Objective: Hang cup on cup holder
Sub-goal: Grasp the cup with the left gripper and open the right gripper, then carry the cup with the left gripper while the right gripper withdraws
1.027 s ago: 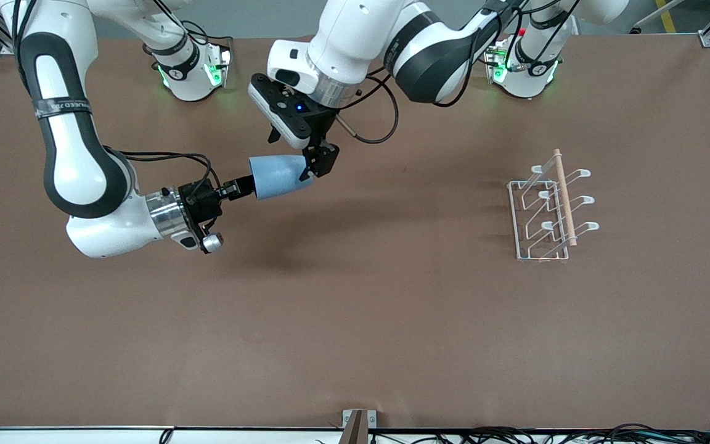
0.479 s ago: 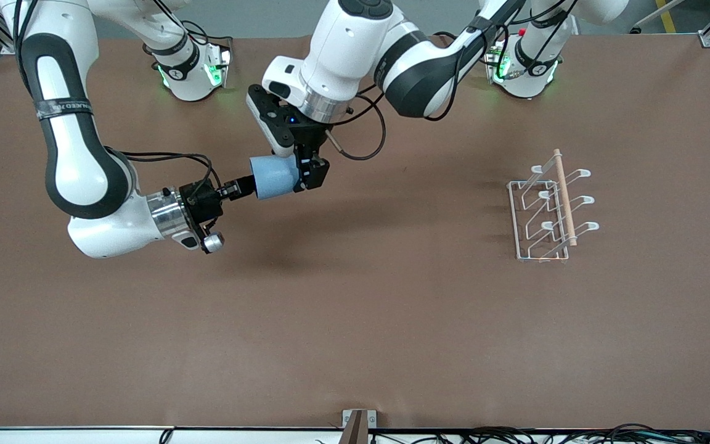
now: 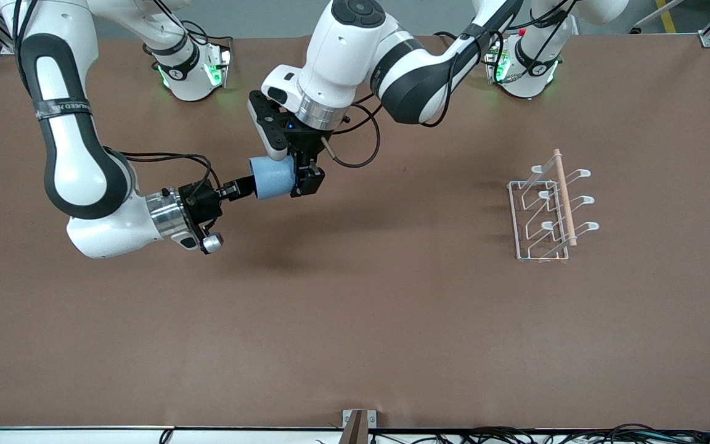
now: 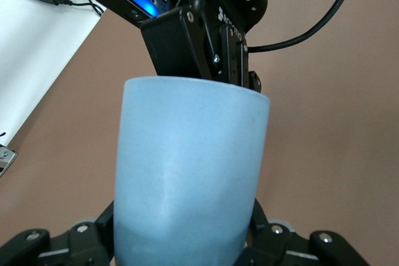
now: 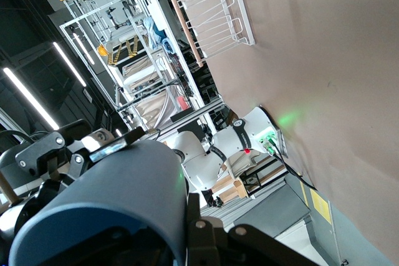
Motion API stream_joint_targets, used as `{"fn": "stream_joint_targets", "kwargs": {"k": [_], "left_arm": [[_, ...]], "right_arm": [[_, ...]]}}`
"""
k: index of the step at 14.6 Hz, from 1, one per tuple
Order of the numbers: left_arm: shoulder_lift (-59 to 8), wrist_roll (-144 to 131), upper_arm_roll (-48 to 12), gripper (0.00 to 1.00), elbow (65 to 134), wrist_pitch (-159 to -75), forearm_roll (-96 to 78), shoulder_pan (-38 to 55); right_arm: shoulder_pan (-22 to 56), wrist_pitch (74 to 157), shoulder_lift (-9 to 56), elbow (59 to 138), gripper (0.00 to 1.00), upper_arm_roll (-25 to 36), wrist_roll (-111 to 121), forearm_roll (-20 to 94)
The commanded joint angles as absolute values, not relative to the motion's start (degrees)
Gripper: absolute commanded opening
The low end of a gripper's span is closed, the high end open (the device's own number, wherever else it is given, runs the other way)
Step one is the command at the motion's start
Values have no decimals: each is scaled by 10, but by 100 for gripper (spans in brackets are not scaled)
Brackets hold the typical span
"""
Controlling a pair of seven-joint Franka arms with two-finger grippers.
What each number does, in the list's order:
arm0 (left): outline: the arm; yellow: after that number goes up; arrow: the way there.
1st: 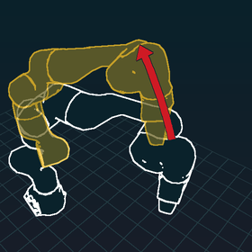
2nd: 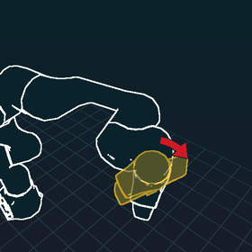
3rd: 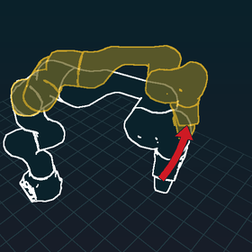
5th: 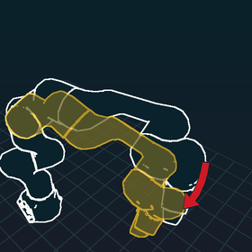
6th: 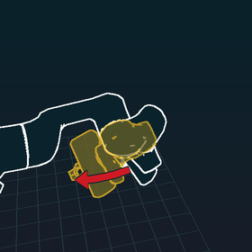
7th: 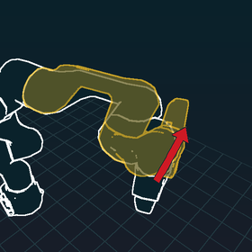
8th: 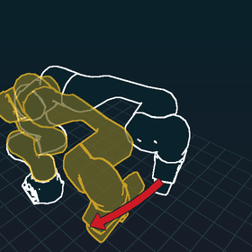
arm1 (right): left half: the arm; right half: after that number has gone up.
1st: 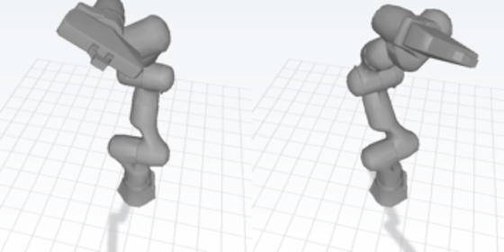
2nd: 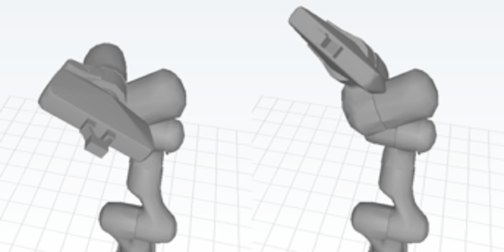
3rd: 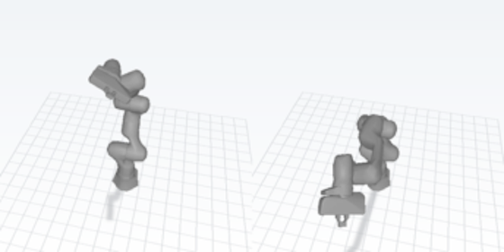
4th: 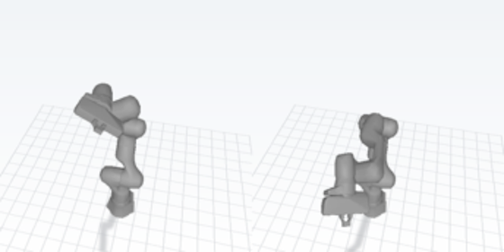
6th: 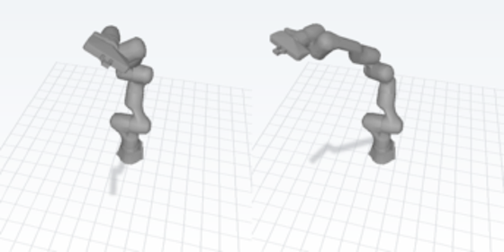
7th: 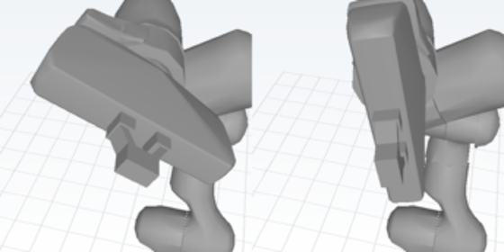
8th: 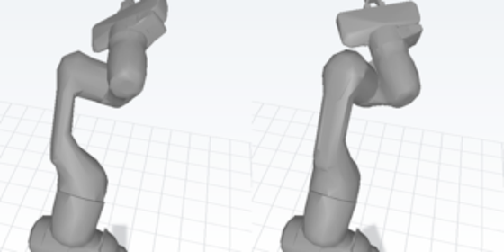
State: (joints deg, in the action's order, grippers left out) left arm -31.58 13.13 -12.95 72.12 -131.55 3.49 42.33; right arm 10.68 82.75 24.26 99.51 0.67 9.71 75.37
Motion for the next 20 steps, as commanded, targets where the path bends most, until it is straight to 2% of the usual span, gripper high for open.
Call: {"fn": "stream_joint_targets", "kwargs": {"k": [1,2,3,6,8,10,14,16,20], "left_arm": [[-316,137,-124,20,709,-1299,56,425],[-313,143,-124,20,708,-1269,70,422],[-309,150,-125,20,708,-1240,83,419],[-287,164,-124,20,709,-1146,106,397],[-267,164,-124,20,709,-1086,137,388],[-256,166,-124,21,710,-1011,179,369],[-248,273,-125,15,714,-869,297,328],[-248,353,-125,15,733,-834,359,287],[-248,449,-126,15,795,-831,501,220]], "right_arm": [[108,820,243,992,14,10,88,766],[107,820,244,991,86,10,77,763],[106,821,243,991,100,10,76,762],[105,827,241,993,100,17,76,755],[110,866,231,993,100,33,74,680],[105,921,194,997,100,38,71,582],[91,928,185,991,100,98,76,519],[89,929,184,986,100,113,76,442],[89,962,151,986,100,146,76,300]]}}
